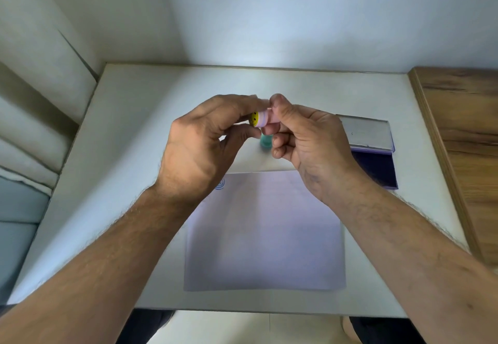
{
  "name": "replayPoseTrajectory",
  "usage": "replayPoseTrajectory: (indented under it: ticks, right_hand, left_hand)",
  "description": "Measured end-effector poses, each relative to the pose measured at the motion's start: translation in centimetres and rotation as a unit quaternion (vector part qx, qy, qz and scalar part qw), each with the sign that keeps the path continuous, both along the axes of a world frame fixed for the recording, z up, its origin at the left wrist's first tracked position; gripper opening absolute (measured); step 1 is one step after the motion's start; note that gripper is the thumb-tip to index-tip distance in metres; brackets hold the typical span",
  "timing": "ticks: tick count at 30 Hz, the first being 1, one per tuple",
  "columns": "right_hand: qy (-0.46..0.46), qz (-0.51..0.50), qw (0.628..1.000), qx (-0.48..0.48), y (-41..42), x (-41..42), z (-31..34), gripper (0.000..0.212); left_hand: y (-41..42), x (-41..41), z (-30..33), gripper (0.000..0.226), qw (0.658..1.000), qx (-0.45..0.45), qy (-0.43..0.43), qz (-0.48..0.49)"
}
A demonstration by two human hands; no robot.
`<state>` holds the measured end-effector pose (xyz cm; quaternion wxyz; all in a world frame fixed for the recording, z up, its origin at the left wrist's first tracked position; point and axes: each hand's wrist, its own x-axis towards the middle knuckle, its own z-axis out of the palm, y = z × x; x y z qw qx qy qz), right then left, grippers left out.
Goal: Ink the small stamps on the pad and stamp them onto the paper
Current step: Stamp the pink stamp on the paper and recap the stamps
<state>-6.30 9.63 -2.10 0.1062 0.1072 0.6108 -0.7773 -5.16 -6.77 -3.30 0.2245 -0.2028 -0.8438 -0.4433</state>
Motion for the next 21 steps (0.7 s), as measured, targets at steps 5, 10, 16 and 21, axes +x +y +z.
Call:
replayPoseTrajectory:
  ticks: [5,10,16,21]
  right_hand:
    - [0.004,0.007,1.0,-0.019,0.14,-0.03,-0.07,0.019]
    - [0.012,0.011,0.999,-0.04,0.17,0.0,-0.2,0.011]
    - [0.017,0.012,0.999,-0.043,0.33,-0.03,-0.19,0.007]
    - [0.037,0.008,0.999,-0.011,0.3,0.0,-0.15,0.009]
  left_hand:
    - [0.02,0.06,0.26,0.028,0.997,0.039,-0.057,0.036]
    - [0.09,0.07,0.41,0.031,0.988,0.088,-0.121,0.041]
    - [0.04,0.03,0.69,0.031,0.971,0.151,-0.186,0.023]
    - [-0.14,-0.13,0.67,0.03,0.959,0.17,-0.225,0.017]
